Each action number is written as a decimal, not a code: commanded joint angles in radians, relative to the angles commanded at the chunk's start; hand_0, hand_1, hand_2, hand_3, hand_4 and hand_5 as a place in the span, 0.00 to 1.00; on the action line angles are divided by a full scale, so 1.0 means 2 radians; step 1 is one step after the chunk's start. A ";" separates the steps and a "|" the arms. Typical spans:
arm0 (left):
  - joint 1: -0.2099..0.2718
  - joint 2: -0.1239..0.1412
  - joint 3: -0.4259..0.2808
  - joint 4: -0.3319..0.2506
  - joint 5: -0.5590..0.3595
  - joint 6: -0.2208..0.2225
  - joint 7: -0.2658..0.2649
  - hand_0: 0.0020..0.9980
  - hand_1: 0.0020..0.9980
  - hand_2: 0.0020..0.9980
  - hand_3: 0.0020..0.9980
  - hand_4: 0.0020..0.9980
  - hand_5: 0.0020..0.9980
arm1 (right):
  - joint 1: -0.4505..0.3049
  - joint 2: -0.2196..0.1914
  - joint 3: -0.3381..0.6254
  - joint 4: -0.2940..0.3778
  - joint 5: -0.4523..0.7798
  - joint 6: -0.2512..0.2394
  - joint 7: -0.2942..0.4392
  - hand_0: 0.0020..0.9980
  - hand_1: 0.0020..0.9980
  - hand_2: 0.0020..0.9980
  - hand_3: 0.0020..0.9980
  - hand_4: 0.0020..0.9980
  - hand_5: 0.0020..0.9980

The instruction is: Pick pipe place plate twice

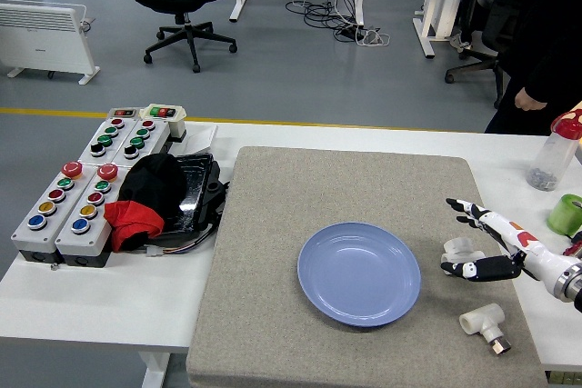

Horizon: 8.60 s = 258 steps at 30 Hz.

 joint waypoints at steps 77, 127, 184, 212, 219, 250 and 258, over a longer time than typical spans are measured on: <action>-0.001 0.000 0.006 0.000 -0.003 -0.001 0.001 0.72 0.76 0.73 0.68 0.42 1.00 | 0.088 0.063 -0.151 -0.011 -0.093 -0.140 0.018 0.42 0.49 0.52 0.58 0.40 0.04; -0.001 0.000 0.005 0.000 -0.003 -0.001 0.000 0.72 0.76 0.73 0.68 0.42 1.00 | 0.089 0.078 -0.149 -0.019 -0.087 -0.125 0.024 1.00 0.96 1.00 1.00 0.86 0.33; -0.003 0.001 -0.002 0.000 0.008 0.000 0.002 0.72 0.76 0.73 0.68 0.42 1.00 | -0.085 -0.104 0.001 0.161 -0.073 0.112 -0.105 0.78 0.81 0.92 0.94 0.83 0.32; -0.002 -0.001 -0.001 0.000 0.009 -0.001 0.003 0.72 0.76 0.73 0.68 0.41 1.00 | -0.082 -0.105 -0.021 0.145 -0.123 0.088 -0.063 0.70 0.73 0.78 0.86 0.77 0.23; -0.001 -0.001 -0.001 0.000 0.010 -0.001 0.003 0.72 0.76 0.73 0.68 0.41 1.00 | -0.082 -0.104 -0.024 0.142 -0.125 0.085 -0.061 0.61 0.66 0.70 0.83 0.73 0.19; -0.001 -0.001 0.003 0.000 0.002 -0.002 0.001 0.72 0.76 0.73 0.68 0.41 1.00 | -0.078 -0.102 -0.025 0.147 -0.107 0.058 -0.061 0.42 0.53 0.56 0.77 0.66 0.15; -0.002 -0.001 0.002 0.000 0.004 -0.003 0.002 0.72 0.76 0.73 0.68 0.41 1.00 | -0.075 -0.101 -0.018 0.149 -0.107 0.052 -0.059 0.41 0.52 0.55 0.76 0.64 0.13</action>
